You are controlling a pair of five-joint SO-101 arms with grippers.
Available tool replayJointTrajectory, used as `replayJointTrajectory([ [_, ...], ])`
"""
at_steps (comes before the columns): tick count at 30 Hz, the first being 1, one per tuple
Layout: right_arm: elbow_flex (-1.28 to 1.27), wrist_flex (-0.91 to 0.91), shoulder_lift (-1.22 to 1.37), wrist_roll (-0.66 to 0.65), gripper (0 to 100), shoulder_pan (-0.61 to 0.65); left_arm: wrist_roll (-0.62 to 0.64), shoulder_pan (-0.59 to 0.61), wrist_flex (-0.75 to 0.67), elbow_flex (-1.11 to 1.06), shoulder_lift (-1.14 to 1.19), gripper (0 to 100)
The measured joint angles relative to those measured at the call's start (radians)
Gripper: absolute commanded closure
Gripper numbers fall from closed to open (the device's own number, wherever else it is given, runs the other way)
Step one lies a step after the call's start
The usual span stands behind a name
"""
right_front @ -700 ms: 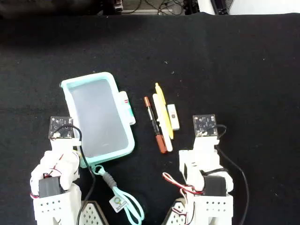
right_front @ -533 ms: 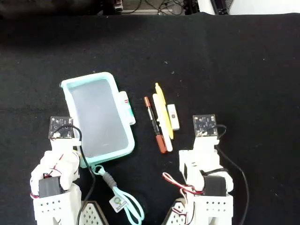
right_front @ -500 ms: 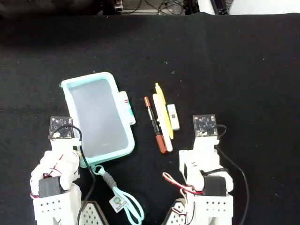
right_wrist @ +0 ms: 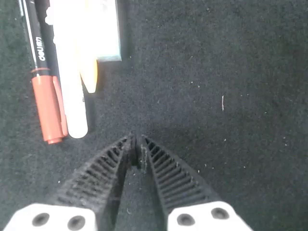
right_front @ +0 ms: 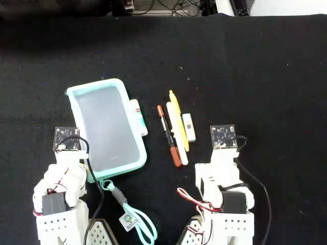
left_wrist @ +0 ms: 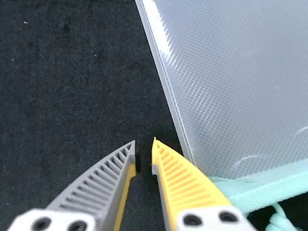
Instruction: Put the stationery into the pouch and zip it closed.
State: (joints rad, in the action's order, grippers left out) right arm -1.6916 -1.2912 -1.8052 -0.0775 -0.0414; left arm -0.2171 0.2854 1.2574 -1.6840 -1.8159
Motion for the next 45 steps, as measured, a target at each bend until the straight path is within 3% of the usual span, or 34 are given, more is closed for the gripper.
replayJointTrajectory([
  [40,0.0,0.0,0.0,0.0,96.9,0.0,0.0,0.0,0.0,0.0,0.0,92],
  [45,0.0,0.0,0.0,0.0,96.7,0.068,0.0,0.0,0.0,0.0,0.0,92],
])
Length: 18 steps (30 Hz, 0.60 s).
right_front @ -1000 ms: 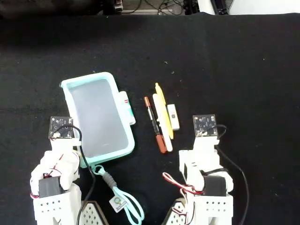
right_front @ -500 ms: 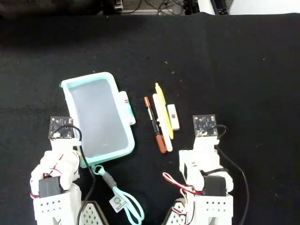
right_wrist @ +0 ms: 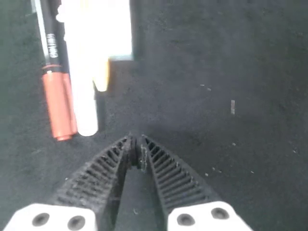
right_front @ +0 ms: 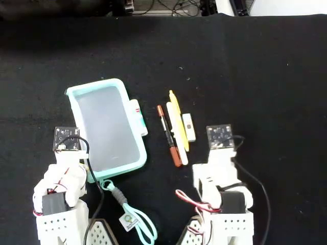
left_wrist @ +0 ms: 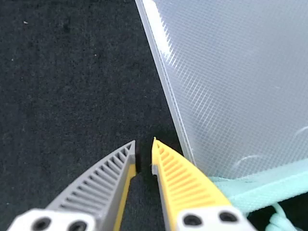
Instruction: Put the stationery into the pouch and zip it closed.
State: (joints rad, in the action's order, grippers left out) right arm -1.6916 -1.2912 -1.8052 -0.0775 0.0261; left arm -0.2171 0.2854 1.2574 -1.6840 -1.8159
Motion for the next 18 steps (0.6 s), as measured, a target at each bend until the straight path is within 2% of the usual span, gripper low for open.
replayJointTrajectory([
  [9,0.0,0.02,0.0,0.0,96.6,0.325,0.0,0.0,0.0,0.0,0.0,92],
  [13,0.012,0.048,0.0,0.0,96.0,0.365,0.0,0.0,0.0,0.0,0.0,92],
  [18,0.11,0.071,0.0,0.0,79.9,0.371,0.0,0.0,0.0,0.0,0.0,92],
])
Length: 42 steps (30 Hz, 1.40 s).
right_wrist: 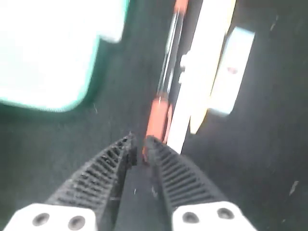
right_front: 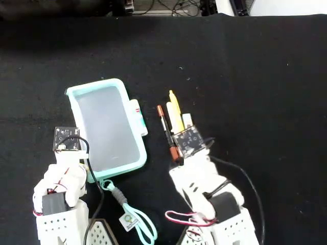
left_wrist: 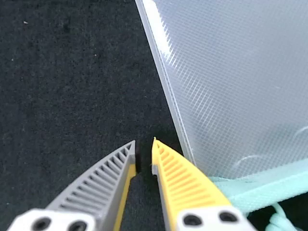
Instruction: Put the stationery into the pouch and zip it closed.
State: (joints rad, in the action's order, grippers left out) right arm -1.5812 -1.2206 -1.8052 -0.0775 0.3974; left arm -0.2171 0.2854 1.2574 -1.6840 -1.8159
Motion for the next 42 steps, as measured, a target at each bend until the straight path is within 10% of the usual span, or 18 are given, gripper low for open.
replayJointTrajectory([
  [17,0.489,0.107,0.028,-0.094,85.1,-0.002,0.0,0.0,0.0,0.0,0.0,92],
  [29,0.976,-0.133,0.755,-0.049,85.0,0.006,0.0,0.0,0.0,0.0,0.0,92],
  [42,0.859,-0.153,1.218,-0.066,84.9,0.46,0.0,0.0,0.0,0.0,0.0,92],
])
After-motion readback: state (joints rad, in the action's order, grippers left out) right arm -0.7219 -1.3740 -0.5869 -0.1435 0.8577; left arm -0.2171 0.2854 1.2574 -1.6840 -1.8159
